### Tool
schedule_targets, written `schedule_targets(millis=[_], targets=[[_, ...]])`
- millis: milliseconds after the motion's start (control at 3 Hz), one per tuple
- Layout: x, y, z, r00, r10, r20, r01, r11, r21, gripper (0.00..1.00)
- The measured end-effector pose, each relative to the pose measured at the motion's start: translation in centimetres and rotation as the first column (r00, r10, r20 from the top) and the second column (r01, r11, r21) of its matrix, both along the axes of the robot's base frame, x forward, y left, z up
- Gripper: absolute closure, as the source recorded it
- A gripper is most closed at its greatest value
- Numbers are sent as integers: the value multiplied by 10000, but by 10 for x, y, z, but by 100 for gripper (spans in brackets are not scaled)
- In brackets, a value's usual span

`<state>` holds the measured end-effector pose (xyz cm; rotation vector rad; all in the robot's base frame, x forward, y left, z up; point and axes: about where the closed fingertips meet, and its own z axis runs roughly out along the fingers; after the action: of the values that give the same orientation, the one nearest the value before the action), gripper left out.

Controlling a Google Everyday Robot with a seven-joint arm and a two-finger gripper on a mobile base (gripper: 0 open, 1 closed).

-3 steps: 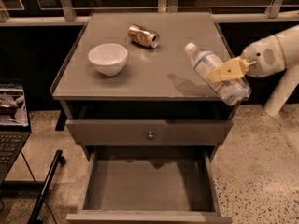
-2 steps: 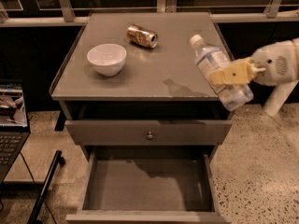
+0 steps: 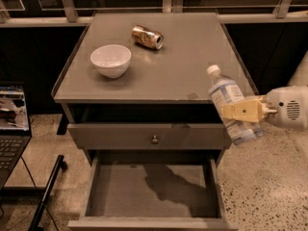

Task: Place blue plastic bottle into middle drawer

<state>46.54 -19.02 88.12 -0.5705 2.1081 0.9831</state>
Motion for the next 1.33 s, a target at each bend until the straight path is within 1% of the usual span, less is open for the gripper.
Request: schedule_targets(millis=[333, 667, 1000, 1333], targets=[[-2, 5, -4, 10000, -8, -18, 8, 9999, -116, 100], [-16, 8, -47, 9967, -160, -799, 197, 9987, 461, 100], [-33, 9, -93, 9855, -446, -1636, 594, 9944, 871, 100], [-42, 9, -142, 9668, -787, -2431, 1084, 9879, 1112, 100]])
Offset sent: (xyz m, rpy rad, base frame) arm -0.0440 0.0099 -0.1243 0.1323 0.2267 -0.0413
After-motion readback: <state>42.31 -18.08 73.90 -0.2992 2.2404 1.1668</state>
